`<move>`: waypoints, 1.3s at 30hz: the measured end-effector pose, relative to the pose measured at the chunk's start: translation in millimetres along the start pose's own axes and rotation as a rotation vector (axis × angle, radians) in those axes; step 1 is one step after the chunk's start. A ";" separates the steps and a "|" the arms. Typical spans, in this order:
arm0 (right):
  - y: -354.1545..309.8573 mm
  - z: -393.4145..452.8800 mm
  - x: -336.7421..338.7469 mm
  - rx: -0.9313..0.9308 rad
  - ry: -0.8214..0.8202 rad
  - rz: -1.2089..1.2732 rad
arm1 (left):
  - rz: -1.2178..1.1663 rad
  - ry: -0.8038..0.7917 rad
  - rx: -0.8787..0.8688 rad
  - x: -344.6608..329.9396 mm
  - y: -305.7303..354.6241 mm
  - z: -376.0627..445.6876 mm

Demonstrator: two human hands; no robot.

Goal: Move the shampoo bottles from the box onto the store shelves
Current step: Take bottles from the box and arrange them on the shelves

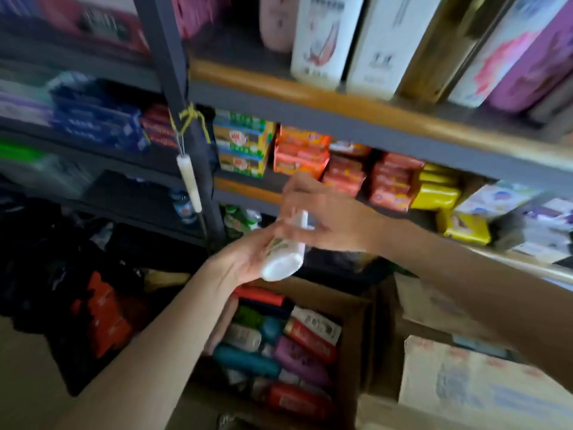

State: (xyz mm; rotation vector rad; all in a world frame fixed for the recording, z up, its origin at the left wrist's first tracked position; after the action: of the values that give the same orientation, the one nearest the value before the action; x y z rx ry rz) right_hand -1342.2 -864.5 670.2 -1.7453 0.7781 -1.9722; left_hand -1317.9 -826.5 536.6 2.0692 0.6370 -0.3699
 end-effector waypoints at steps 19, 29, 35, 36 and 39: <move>-156.9 -94.4 328.3 -0.146 0.996 -0.337 | 0.579 -0.031 -1.099 -307.9 334.2 -168.9; -160.8 -116.8 421.9 0.042 1.110 -0.444 | 0.999 0.069 -1.350 -380.6 385.3 -168.2; -129.0 -99.2 457.8 0.007 0.987 -0.715 | 1.133 0.153 -1.265 -390.7 413.6 -130.7; -118.7 -96.0 461.3 0.000 0.956 -0.699 | 1.166 0.171 -1.250 -391.5 417.0 -121.6; -86.8 -88.9 473.9 -0.052 0.890 -0.588 | 1.222 0.201 -1.209 -396.8 428.0 -93.5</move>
State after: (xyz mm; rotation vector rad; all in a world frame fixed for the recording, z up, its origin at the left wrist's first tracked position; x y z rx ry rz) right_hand -1493.2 -1080.1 1083.4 -1.1255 0.5811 -3.2259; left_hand -1398.6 -1059.2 1074.0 0.9737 -0.3507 0.7700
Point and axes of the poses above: each hand's wrist, its own z-axis towards the middle knuckle, its own x-axis out of the back of the hand, y = z × x, the point moved 9 cm from there along z, towards the middle knuckle, and after that the axes turned 11 degrees about z, right-handed, at the moved point
